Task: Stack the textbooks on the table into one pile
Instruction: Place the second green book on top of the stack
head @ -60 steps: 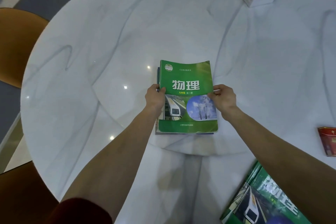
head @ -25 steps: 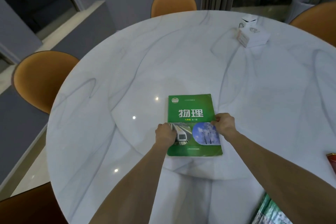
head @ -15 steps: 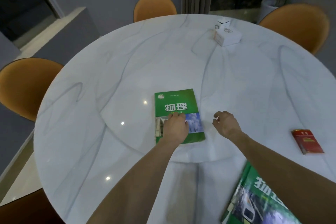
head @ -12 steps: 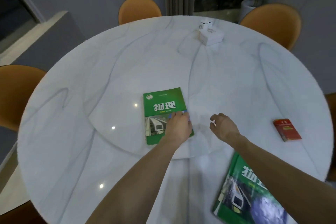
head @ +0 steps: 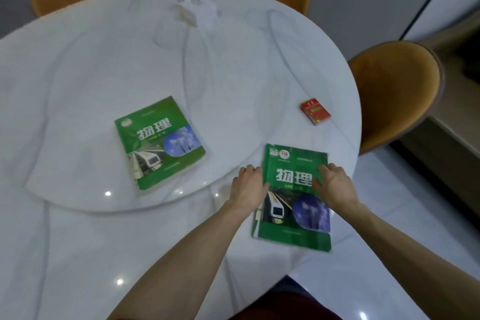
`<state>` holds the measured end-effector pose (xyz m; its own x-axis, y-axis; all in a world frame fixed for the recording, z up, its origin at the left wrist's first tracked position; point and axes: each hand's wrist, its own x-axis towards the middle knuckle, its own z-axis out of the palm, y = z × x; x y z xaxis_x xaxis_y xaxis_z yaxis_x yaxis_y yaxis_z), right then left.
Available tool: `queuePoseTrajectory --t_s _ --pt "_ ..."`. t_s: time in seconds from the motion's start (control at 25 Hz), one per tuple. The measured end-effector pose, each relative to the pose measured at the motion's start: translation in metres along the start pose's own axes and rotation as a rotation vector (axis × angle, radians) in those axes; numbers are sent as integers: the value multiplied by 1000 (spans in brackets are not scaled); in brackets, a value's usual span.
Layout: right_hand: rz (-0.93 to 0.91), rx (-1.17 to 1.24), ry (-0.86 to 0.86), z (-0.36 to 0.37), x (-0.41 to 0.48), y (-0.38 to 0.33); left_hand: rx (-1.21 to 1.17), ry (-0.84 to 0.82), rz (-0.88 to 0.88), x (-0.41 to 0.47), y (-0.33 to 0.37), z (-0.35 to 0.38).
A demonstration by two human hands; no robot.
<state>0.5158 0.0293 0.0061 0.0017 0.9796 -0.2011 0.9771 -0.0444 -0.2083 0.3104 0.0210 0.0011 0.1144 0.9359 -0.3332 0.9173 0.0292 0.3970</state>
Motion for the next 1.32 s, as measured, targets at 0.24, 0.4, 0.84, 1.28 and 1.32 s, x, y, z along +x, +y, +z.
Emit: queuePoseTrajectory --t_s 0.24,0.4,0.84,1.28,1.32 --pt "305 226 -57 33 -53 39 -235 -7 -169 -11 14 40" --pt "506 535 -156 52 -64 37 -530 15 -388 -3 16 38" --pt "556 862 -152 12 -60 37 -895 7 -265 -18 19 26" --pt "66 842 -200 -24 50 -114 -1145 459 -414 -21 -88 -83" --pt "32 838 -220 -24 60 -132 -1160 501 -441 -22 -101 -90"
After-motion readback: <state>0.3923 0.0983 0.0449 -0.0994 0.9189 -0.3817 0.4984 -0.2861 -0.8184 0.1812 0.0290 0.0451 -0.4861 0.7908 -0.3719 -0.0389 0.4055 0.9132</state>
